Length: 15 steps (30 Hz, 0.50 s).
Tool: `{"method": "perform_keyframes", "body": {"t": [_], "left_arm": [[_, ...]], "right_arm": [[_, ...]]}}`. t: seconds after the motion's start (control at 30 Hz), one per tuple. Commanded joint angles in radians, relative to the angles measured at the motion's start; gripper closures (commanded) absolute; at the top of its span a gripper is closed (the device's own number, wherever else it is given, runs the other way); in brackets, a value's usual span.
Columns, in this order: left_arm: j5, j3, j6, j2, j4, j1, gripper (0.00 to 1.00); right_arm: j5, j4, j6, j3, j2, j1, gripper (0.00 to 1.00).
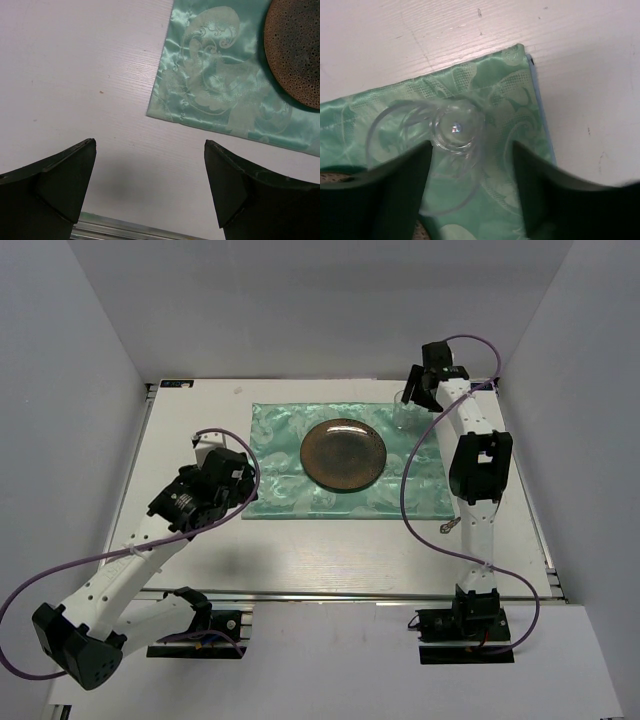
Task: Set the dinner table for one person
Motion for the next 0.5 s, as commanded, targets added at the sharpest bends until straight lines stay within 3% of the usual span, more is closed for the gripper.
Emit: {"method": "perform_keyframes", "body": {"t": [0.0, 0.03, 0.17, 0.27, 0.3, 0.43, 0.47], "left_arm": [[0.005, -0.012, 0.015, -0.013, 0.02, 0.003, 0.02], [0.005, -0.014, 0.015, -0.016, 0.02, 0.003, 0.02], [0.01, -0.021, 0.01, -0.024, 0.018, 0.003, 0.02], [-0.012, -0.017, -0.019, -0.027, -0.006, 0.003, 0.02], [-0.027, -0.014, -0.035, -0.028, -0.015, 0.003, 0.02], [-0.119, -0.007, -0.109, -0.06, -0.073, 0.003, 0.02], [-0.138, -0.007, -0.112, -0.077, -0.077, 0.003, 0.02]], "right_arm": [[-0.011, 0.005, -0.017, 0.053, -0.022, -0.007, 0.21], [-0.008, -0.001, -0.012, 0.053, -0.041, -0.012, 0.11], [-0.011, -0.014, 0.002, 0.039, -0.132, -0.029, 0.11], [-0.023, -0.037, 0.055, -0.046, -0.301, -0.088, 0.11], [-0.022, -0.029, 0.071, -0.104, -0.302, -0.102, 0.11], [0.007, 0.055, 0.131, -0.5, -0.632, -0.183, 0.11], [0.0, 0.104, 0.137, -0.68, -0.693, -0.206, 0.11]]}}
